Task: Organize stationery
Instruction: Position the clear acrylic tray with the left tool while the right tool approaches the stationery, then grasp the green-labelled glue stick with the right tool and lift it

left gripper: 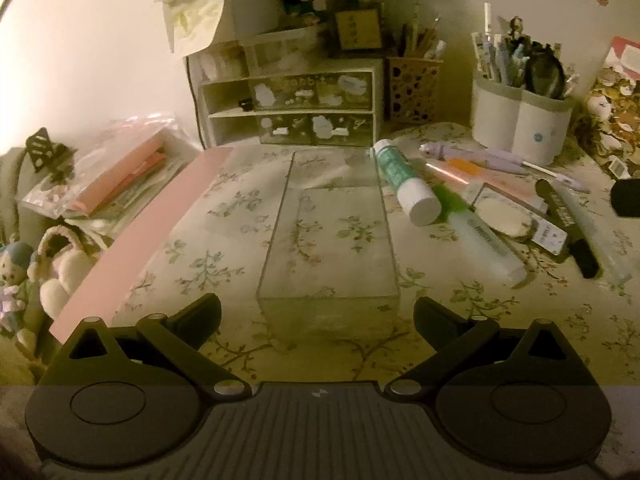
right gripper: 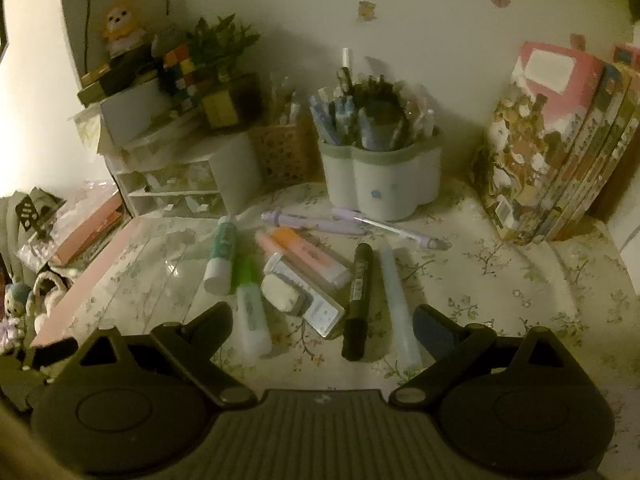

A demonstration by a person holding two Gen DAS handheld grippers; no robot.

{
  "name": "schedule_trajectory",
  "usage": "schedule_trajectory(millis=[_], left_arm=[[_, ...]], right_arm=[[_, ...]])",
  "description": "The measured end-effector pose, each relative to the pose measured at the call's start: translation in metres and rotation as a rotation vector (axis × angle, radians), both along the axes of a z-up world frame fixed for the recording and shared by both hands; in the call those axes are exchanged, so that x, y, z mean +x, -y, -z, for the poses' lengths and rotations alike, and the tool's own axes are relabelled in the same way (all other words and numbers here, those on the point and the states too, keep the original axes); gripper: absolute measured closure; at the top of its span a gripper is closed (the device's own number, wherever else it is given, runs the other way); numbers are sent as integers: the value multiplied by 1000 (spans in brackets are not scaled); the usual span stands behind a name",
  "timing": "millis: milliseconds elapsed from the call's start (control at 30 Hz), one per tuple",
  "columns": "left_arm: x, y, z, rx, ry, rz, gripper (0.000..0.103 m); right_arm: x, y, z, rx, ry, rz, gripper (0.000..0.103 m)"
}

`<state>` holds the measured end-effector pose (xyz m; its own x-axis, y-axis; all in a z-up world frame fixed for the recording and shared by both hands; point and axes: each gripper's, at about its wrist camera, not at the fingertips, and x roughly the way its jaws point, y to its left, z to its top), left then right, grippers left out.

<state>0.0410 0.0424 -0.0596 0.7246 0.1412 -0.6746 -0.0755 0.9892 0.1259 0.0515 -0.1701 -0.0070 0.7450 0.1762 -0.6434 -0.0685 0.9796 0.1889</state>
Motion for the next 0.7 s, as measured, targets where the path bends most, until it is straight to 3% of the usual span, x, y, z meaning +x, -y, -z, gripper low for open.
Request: schedule_trajectory(millis=[333,600,700], left_arm=[[15,-5,25,-13,14,-16,5],[23,-8,29,-31,57,-1,5],[24,-8,31,-23,74,9,6]], right_arm=[[26,-20,1,23,-9,-60,19],[46,-35,4,52,-11,-80,21],[56,-41,5,53,-23,-82,29]])
